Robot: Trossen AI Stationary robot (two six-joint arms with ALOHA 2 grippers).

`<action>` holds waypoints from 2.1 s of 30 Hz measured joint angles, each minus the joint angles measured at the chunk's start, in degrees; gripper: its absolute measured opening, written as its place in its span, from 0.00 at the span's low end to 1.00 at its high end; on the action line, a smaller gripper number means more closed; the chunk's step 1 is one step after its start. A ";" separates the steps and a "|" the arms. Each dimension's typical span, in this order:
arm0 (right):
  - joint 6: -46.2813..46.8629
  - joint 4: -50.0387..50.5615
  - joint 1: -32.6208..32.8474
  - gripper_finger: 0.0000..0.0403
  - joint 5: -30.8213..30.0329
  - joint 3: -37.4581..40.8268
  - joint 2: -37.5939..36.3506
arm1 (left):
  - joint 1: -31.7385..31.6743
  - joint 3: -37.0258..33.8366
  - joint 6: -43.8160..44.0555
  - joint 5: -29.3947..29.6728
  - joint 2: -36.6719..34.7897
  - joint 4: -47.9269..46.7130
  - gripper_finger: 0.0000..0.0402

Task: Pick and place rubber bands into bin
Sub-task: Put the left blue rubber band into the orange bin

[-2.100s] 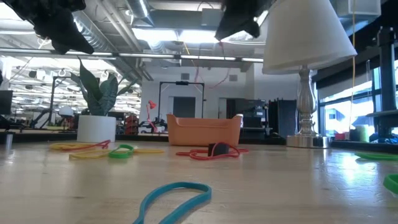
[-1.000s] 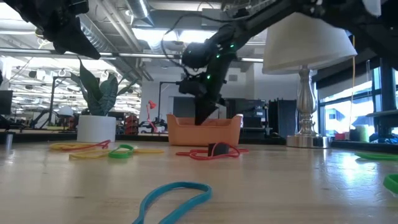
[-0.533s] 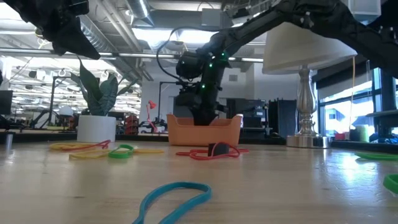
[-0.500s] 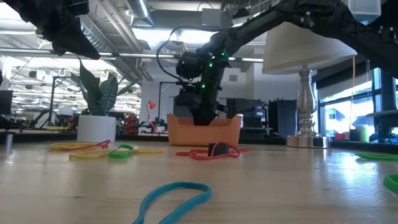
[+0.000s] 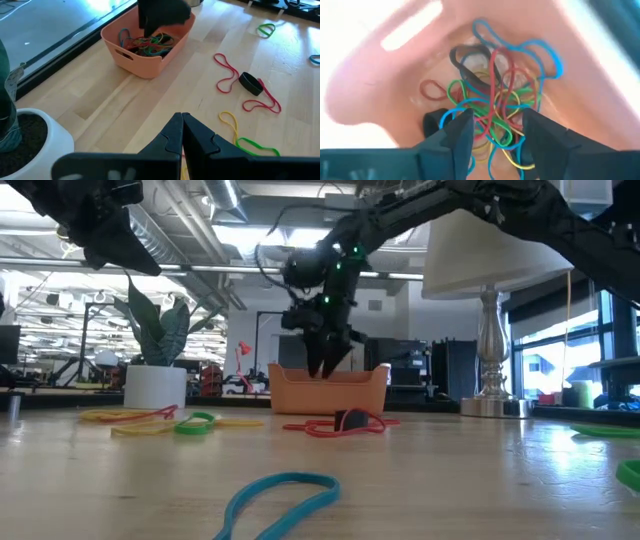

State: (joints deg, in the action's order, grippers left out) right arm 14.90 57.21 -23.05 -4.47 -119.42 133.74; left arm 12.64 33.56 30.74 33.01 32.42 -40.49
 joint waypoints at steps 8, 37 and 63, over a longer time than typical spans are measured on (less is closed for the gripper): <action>0.04 12.63 0.64 0.42 -3.11 -7.52 -0.47 | 0.00 0.00 -4.20 -0.01 0.00 -0.02 0.00; 34.93 -16.87 35.53 0.01 -16.37 59.76 -57.88 | 0.02 2.90 -15.47 -13.65 14.56 10.64 0.00; 27.88 -27.83 51.41 0.01 -16.39 80.44 -69.82 | 18.23 42.95 1.05 -12.22 67.22 2.14 0.00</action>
State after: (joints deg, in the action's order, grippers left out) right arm 42.79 29.38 28.36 -20.86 -38.98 63.92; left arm 30.88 76.51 31.79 20.80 99.64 -38.35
